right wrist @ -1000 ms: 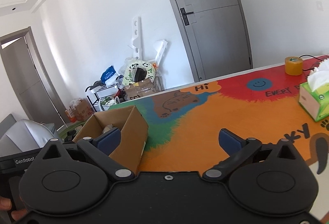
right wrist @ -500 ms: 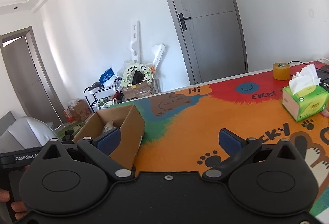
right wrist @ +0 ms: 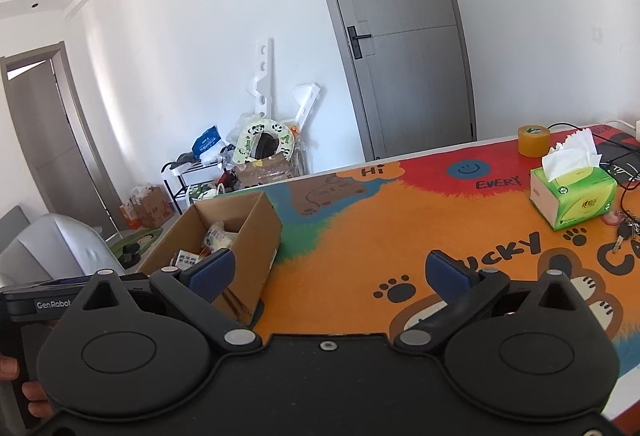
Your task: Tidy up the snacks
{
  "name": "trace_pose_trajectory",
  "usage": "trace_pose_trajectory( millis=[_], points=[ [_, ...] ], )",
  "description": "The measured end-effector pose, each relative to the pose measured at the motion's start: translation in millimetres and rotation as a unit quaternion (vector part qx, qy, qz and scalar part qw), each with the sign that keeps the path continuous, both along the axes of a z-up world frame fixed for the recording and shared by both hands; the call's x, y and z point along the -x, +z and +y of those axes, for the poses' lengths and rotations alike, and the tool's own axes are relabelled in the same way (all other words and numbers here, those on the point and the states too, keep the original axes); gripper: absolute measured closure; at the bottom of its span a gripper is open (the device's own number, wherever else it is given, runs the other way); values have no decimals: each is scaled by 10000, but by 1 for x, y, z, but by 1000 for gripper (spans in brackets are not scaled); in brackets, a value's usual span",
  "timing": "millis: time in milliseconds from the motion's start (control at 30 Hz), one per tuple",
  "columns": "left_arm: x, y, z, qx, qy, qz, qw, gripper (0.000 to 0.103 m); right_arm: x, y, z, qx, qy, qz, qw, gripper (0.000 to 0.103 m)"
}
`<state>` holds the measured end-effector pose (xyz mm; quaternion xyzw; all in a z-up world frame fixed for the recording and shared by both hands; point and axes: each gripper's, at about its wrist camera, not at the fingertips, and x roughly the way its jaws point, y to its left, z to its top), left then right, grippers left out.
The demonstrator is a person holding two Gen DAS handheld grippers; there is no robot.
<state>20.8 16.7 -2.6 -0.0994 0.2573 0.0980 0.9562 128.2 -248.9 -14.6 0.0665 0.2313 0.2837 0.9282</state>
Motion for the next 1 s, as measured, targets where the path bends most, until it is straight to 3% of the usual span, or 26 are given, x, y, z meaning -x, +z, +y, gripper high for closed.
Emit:
trace_pose_trajectory(
  millis=[1000],
  points=[
    [6, -1, -2, -146, -77, 110, 9998, 1, 14, 2, 0, 77, 244, -3, 9997, 0]
  ],
)
